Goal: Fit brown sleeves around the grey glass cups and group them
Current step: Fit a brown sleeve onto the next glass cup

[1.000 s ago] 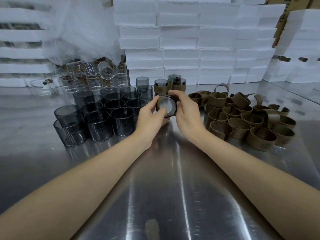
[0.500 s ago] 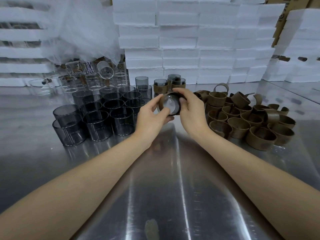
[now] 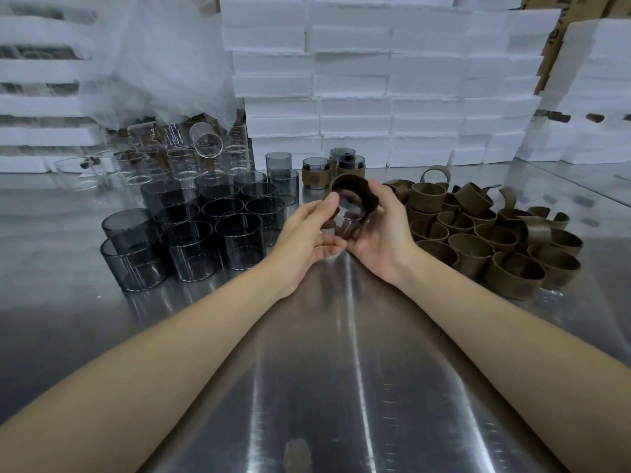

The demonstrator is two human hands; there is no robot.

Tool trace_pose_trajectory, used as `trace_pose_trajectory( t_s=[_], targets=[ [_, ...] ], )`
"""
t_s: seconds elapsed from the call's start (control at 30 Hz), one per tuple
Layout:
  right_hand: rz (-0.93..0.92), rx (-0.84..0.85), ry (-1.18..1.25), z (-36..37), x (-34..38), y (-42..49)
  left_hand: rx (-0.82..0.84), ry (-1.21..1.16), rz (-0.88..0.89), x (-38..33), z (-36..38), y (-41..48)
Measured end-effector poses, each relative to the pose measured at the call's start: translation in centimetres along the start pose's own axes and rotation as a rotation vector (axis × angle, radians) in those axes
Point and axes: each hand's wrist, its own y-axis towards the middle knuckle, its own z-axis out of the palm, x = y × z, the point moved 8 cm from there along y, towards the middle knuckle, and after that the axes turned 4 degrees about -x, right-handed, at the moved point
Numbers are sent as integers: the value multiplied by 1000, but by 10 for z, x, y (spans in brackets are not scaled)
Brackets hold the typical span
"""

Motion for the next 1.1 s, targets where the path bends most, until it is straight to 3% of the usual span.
trace_pose_trajectory(
  t_s=[0.27,0.57,0.87,1.1],
  targets=[
    [104,38,162,4,-2,-3,-28,-1,-45,1,-4,3],
    [134,50,304,4,-5,6,31,-166,-103,7,-7,11],
    [127,27,331,3,-5,9,18,-215,-88,6,-9,16],
    [34,52,214,2,1,7,43,-62,13,1,-3,9]
  ],
)
